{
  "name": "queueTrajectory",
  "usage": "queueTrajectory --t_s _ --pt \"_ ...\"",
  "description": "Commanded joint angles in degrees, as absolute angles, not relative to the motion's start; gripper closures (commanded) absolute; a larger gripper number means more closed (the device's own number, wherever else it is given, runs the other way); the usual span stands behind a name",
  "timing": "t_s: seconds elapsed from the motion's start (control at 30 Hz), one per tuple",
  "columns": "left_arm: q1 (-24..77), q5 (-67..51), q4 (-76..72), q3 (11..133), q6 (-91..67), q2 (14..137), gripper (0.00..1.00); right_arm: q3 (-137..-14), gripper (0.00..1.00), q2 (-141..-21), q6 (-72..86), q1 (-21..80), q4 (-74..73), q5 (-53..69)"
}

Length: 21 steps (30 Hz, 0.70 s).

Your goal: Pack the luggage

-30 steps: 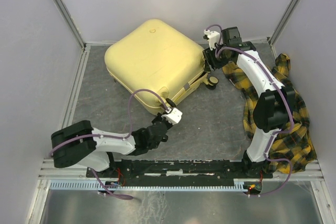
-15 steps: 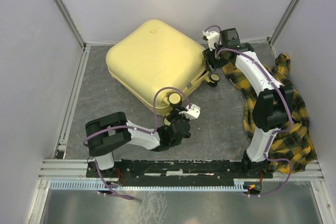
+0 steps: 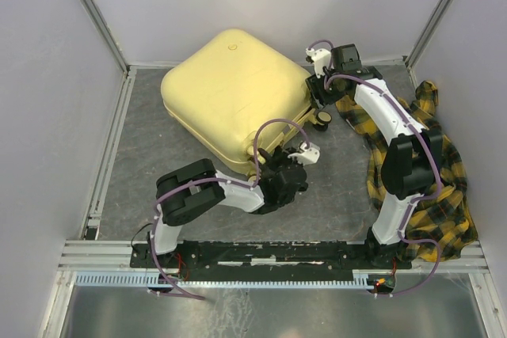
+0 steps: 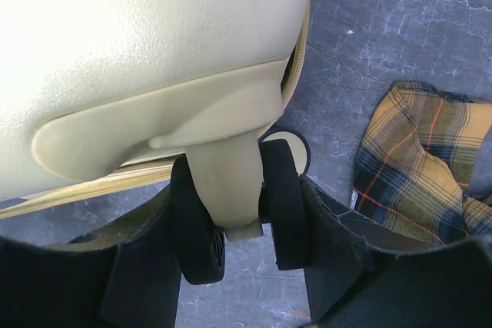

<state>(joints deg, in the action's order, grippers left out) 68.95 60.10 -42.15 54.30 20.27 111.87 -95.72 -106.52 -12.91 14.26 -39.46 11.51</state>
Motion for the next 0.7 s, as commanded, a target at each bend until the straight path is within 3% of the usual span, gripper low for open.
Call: queueTrajectory --t_s 0.0,0.1,0.3,0.47,0.67 --pt "69.9 43.6 -48.3 62.7 21.5 114.6 0.97 -95.3 0.99 -103.2 -4.2 18.2 -37.8 17.3" --pt "69.1 42.9 -47.6 64.4 21.8 115.0 0.97 -95.4 0.99 -103.3 -4.2 18.1 -37.7 17.2" --pt "69.2 39.7 -45.3 66.0 21.1 111.8 0.85 -96.1 0.99 -104.0 -3.6 17.0 -37.6 17.8" --pt "69.3 36.7 -42.4 65.6 19.9 107.0 0.52 -96.2 0.99 -104.2 -3.5 16.4 -37.6 18.5" --pt "69.4 31.5 -34.8 64.0 17.6 99.0 0.28 -95.6 0.99 -104.3 -4.3 16.0 -37.7 18.9"
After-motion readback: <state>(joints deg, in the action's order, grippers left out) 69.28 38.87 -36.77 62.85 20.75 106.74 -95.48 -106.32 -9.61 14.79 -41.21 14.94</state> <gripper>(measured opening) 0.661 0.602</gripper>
